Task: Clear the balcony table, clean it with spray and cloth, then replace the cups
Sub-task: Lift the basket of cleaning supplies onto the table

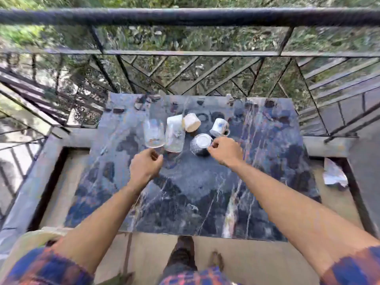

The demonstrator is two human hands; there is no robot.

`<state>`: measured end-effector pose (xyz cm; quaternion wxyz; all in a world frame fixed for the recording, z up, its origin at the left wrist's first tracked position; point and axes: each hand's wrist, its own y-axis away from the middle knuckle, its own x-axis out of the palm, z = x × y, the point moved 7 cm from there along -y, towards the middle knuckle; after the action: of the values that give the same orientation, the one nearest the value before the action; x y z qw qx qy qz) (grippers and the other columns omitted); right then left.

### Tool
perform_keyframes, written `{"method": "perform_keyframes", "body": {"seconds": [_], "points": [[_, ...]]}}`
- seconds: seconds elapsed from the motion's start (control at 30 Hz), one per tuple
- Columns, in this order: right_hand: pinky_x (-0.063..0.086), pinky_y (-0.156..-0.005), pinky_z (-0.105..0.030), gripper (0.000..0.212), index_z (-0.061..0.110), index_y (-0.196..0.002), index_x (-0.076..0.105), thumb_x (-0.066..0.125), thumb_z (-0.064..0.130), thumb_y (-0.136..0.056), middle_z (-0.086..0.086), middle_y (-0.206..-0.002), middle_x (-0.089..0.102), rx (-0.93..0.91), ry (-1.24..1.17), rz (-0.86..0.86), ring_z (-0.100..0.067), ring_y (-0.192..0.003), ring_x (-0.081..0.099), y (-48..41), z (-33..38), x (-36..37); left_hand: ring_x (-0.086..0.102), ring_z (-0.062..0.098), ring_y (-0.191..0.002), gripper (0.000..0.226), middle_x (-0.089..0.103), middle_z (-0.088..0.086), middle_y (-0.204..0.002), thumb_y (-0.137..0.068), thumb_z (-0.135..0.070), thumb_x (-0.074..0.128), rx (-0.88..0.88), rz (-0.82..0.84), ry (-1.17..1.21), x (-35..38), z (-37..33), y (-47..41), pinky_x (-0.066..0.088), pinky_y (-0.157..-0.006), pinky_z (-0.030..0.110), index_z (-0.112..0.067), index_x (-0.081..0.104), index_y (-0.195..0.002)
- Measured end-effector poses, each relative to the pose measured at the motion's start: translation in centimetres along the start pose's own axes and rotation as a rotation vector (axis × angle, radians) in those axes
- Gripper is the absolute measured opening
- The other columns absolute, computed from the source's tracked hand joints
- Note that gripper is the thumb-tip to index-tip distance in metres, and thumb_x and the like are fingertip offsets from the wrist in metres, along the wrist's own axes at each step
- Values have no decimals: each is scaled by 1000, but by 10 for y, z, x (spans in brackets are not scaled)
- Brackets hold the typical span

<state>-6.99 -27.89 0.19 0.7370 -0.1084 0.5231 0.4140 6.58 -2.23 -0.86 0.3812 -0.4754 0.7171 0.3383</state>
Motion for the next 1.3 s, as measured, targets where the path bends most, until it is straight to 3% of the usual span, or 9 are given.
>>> {"method": "perform_keyframes", "body": {"seconds": [0.13,0.27,0.43,0.6,0.77,1.0,1.13,1.3], "points": [[48,-74,-34,20,26,-92,73,61,42,-87,1,-102,73,18,-53,14,-30,-98,66,-24,36,10,64,23,-81,28,67,-7,-77,-76,-50,56,-157,-1,171,-10,16,-34,48,-74,35,-23,62,-82],[48,-69,-32,35,25,-92,74,60,56,-82,-2,-98,74,32,-67,18,-30,-94,68,-56,63,30,61,24,-87,40,67,1,-90,-80,-53,63,-178,-31,237,-13,32,-75,48,-80,38,-18,59,-101],[46,-67,-32,34,26,-92,76,62,56,-84,-6,-97,74,76,-67,19,-32,-92,69,-76,75,48,57,20,-85,31,63,-3,-90,-86,-50,66,-225,-30,264,-10,40,-107,37,-76,31,-21,59,-96],[43,-66,-31,34,24,-83,75,62,56,-84,-3,-91,75,123,-103,0,-32,-91,69,-80,77,54,59,17,-82,23,60,-14,-76,-85,-45,67,-274,-5,292,-5,46,-116,39,-75,30,-23,62,-83],[51,-73,-34,28,25,-80,72,64,51,-85,-4,-93,75,102,-121,-16,-33,-95,68,-72,87,51,61,19,-77,21,60,-14,-65,-85,-39,64,-255,-15,245,-14,52,-111,42,-72,31,-22,65,-73],[51,-72,-34,32,21,-71,62,63,50,-84,-2,-90,73,-109,-156,89,-31,-91,67,-34,147,68,63,19,-77,21,62,-12,-66,-86,-40,64,-350,-184,237,-65,95,-52,38,-71,28,-24,65,-73],[49,-76,-33,31,26,-66,58,66,48,-86,1,-89,73,-267,-194,210,-26,-94,68,7,197,96,67,27,-90,18,76,6,-90,-88,-37,65,-536,-311,268,-98,145,20,40,-72,29,-20,70,-81],[50,-78,-35,23,28,-70,63,63,44,-86,-1,-92,75,-510,-116,398,-31,-97,68,84,279,155,66,28,-81,22,73,6,-81,-86,-33,67,-834,-506,344,-122,246,140,39,-67,30,-13,70,-79]]}}
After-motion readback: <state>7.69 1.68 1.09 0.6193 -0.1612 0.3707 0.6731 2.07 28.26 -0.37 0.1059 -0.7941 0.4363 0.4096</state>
